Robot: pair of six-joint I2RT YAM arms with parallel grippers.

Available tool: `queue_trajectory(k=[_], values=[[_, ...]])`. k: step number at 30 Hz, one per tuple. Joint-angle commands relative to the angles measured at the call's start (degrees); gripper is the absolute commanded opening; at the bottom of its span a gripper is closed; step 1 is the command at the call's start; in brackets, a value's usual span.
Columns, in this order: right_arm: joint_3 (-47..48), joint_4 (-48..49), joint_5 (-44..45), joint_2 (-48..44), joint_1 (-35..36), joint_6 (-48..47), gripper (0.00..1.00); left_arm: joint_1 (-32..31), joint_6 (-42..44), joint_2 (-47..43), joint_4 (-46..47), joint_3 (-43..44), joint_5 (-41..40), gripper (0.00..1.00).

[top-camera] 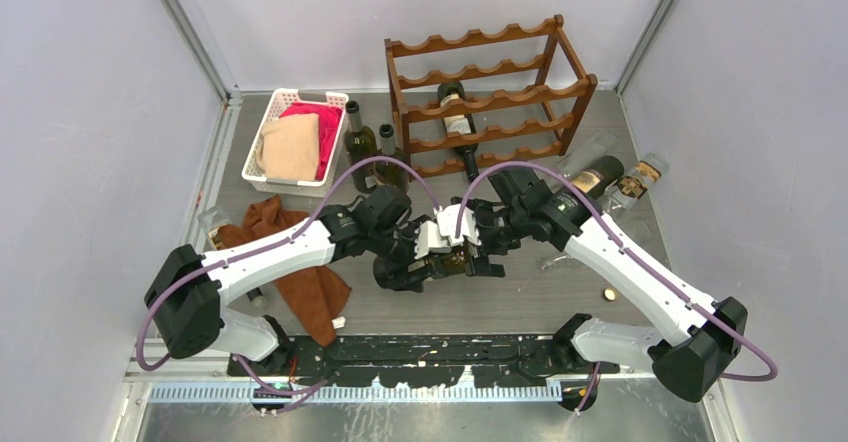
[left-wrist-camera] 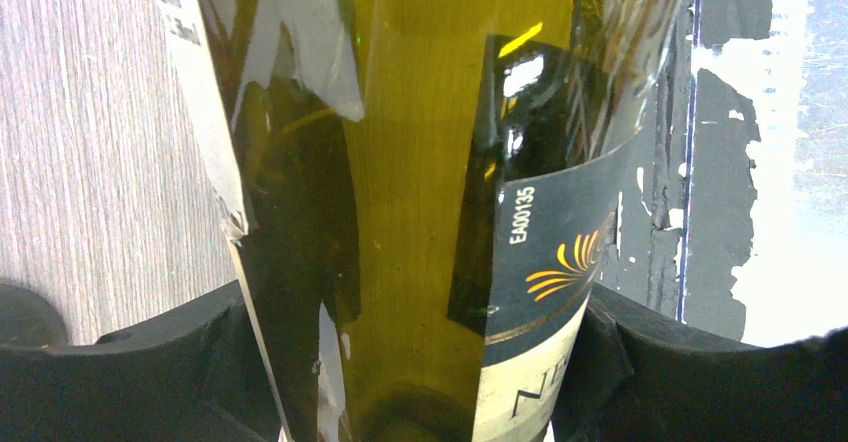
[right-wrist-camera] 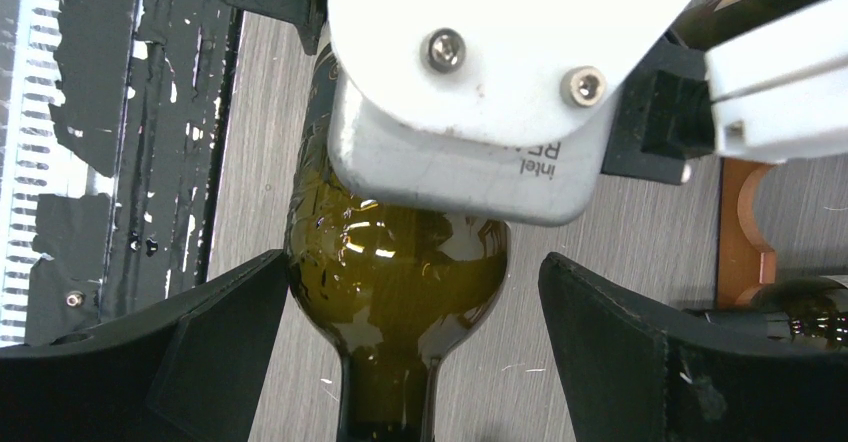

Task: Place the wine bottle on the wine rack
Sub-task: Pick up the wine bottle from the center of the board.

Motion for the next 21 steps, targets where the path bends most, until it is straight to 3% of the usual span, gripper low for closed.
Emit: queue_trajectory(k=[1, 9, 11, 13, 14, 15, 17, 20, 21], values=[[-0.8, 4.0, 1.3, -0.7, 1.2, 1.1, 0.99, -0.2, 0.1, -1.8, 6.8, 2.9, 4.0, 0.00], [-2.7, 4.7, 2.7, -1.1, 2.1, 1.3, 0.83, -0.2, -0.1, -1.9, 7.1, 2.9, 4.5, 0.00], [-2.4, 4.4, 3.2, -1.4, 2.1, 1.2, 0.69, -0.2, -0.2, -2.1, 7.1, 2.6, 4.5, 0.00], [-2.2, 3.8, 3.7, -1.7, 2.2, 1.3, 0.40, -0.2, -0.5, -2.3, 7.7, 2.0, 4.4, 0.01], [-2.2, 3.8, 3.8, -1.9, 2.1, 1.4, 0.33, -0.2, -0.7, -2.5, 8.1, 1.6, 4.1, 0.03], [-2.2, 3.4, 3.7, -2.3, 2.1, 1.4, 0.22, -0.2, -1.0, -2.5, 8.4, 1.3, 3.9, 0.14], [-2.3, 3.2, 3.5, -3.0, 2.0, 2.2, 0.08, -0.2, -1.5, -2.6, 9.0, 0.7, 3.4, 0.46], [-2.8, 3.6, 2.8, -4.5, 1.1, 4.4, 0.01, -0.2, -2.6, -3.7, 12.2, -1.6, 2.7, 0.89], [-2.9, 3.5, 2.4, -4.9, 0.7, 4.9, 0.01, -0.2, -2.8, -4.4, 13.3, -2.4, 2.5, 0.98]])
